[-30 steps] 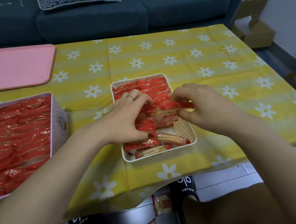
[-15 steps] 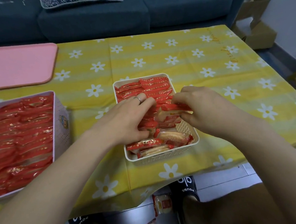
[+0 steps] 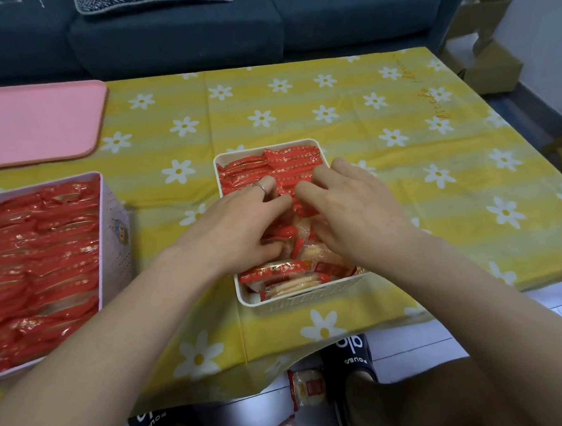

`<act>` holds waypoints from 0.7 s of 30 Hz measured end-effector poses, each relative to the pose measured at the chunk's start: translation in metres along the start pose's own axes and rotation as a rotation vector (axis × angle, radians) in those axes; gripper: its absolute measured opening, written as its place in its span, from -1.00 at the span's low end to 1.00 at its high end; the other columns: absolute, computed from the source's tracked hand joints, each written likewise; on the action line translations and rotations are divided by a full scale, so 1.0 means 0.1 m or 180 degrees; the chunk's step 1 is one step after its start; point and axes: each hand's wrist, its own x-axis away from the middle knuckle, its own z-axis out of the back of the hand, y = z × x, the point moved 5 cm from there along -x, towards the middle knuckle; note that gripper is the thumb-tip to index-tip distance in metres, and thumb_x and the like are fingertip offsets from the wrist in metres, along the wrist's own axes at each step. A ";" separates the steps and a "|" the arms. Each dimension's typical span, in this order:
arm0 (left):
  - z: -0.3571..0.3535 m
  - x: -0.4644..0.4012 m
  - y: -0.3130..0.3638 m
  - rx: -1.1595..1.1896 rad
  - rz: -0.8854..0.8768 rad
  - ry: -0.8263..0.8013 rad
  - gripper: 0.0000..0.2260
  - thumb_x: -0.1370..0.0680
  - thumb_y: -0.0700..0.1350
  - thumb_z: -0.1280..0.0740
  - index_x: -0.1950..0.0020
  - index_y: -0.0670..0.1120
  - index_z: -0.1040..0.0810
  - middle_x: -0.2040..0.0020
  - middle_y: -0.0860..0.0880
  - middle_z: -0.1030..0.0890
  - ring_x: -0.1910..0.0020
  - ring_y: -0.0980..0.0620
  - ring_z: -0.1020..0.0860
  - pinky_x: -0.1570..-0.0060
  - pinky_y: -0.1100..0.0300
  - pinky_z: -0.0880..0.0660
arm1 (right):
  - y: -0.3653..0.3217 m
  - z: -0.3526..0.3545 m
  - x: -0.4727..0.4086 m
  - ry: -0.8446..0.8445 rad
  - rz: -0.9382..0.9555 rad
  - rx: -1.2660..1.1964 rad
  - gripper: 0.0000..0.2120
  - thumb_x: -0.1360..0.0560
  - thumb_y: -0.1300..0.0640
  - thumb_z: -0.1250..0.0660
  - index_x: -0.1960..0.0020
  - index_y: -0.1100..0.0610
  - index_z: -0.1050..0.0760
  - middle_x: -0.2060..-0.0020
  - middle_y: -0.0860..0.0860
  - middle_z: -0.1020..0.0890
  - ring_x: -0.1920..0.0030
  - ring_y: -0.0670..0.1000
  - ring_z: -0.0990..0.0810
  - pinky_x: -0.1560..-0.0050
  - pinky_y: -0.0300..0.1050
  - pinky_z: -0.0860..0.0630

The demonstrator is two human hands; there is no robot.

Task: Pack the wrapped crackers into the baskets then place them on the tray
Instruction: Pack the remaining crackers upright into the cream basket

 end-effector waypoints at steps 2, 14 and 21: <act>0.00 0.00 0.00 -0.0011 0.0021 -0.0010 -0.62 -0.45 0.13 -0.42 -0.16 0.01 -0.42 -0.09 0.03 -0.34 0.15 0.02 -0.35 0.23 0.11 -0.20 | 0.00 -0.09 0.01 -0.0203 -0.0029 -0.0337 -0.78 -0.38 0.21 -0.39 0.00 0.11 -0.49 0.14 0.07 -0.51 0.18 0.21 -0.55 0.34 -0.03 -0.34; 0.00 0.00 -0.01 0.0008 0.0107 -0.0015 -0.63 -0.44 0.14 -0.42 -0.11 0.03 -0.39 -0.10 0.05 -0.35 0.14 0.02 -0.34 0.22 0.11 -0.21 | -0.02 -0.06 0.12 -0.0898 -0.0233 -0.1438 -0.91 -0.47 0.08 -0.33 0.13 0.07 -0.43 0.25 -0.03 -0.54 0.19 0.07 -0.53 0.18 0.01 -0.46; 0.01 -0.01 0.00 -0.0017 0.0149 0.0054 -0.61 -0.45 0.15 -0.44 -0.16 0.03 -0.42 -0.14 0.04 -0.37 0.13 0.03 -0.33 0.22 0.11 -0.21 | -0.08 -0.11 0.15 -0.1175 -0.0277 -0.1208 -0.63 -0.46 0.12 -0.37 0.03 -0.04 -0.15 0.20 -0.07 -0.46 0.17 0.06 -0.45 0.21 0.00 -0.44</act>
